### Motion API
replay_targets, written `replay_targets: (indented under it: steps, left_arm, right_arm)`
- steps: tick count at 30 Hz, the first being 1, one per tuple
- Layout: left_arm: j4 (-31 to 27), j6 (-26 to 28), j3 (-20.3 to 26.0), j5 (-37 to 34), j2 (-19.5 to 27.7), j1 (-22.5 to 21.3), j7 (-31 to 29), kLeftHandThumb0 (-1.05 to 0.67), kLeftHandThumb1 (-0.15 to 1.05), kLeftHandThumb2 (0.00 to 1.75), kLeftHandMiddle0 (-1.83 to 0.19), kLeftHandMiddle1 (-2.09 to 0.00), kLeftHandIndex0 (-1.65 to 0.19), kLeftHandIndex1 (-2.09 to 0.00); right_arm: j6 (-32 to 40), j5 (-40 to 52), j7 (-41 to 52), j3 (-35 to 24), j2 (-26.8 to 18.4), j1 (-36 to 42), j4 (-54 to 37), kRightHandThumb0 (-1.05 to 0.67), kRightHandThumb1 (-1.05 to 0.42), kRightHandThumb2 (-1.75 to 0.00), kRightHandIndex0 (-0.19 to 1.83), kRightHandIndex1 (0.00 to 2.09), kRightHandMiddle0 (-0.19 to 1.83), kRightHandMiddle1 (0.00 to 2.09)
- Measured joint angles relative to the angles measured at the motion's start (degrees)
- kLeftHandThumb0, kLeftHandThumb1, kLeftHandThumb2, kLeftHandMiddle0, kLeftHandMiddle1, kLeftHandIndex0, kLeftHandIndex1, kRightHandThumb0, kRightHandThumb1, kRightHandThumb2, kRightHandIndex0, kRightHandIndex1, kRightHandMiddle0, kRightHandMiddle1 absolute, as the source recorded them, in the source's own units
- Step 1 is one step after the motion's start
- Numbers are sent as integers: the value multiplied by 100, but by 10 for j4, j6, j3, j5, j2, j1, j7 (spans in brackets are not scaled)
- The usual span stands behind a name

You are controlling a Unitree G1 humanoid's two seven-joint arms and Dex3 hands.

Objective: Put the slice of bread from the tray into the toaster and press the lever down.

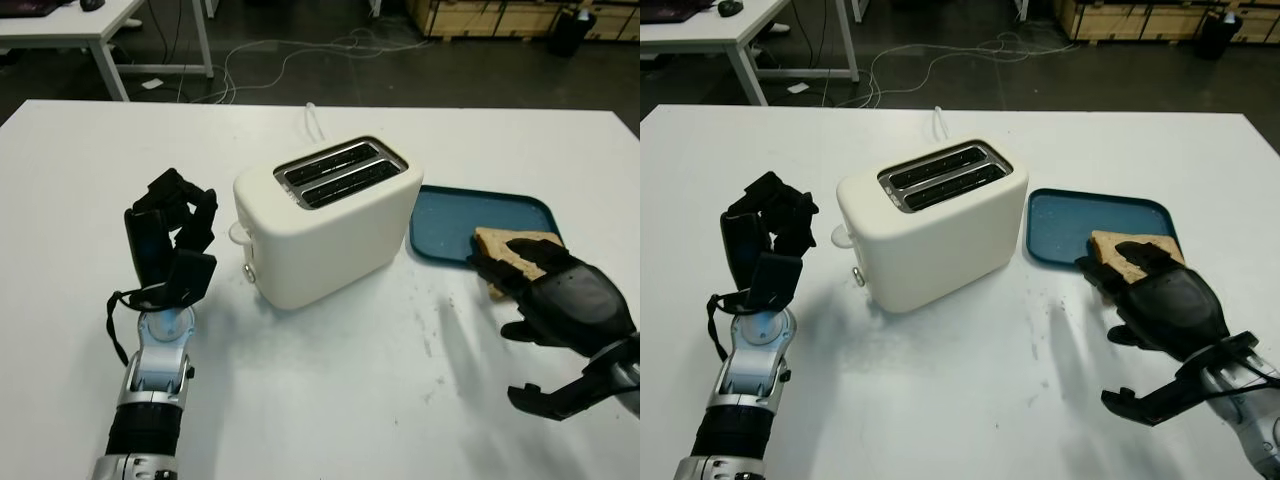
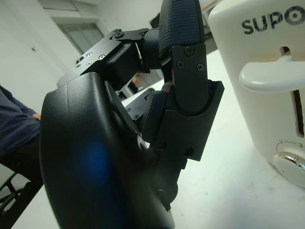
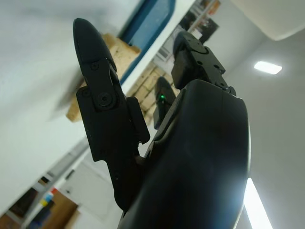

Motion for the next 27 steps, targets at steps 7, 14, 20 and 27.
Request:
replay_targets:
  steps: [7, 14, 20, 27]
  left_arm:
    - [1, -1, 0, 0, 2, 0, 0, -84, 92, 38, -122, -157, -94, -155]
    - [1, -1, 0, -1, 5, 0, -4, -83, 92, 37, -122, -157, -94, -154]
    - [1, -2, 0, -6, 5, 0, -6, -82, 92, 38, -122, -157, -94, -154]
    - [1, -5, 0, -8, 6, 0, -9, -83, 92, 38, -122, -156, -93, -154]
  right_arm:
    - [46, -35, -29, 30, -1, -4, 35, -31, -89, -6, 1, 4, 4, 1]
    - [97, -54, -64, 60, -2, -32, 106, -5, -90, -15, 0, 1, 4, 1]
    - [130, -47, -64, 77, -2, -60, 158, -7, -91, -10, 2, 1, 4, 1]
    - [139, -23, -90, 98, -6, -85, 207, -5, -92, -10, 3, 4, 5, 2]
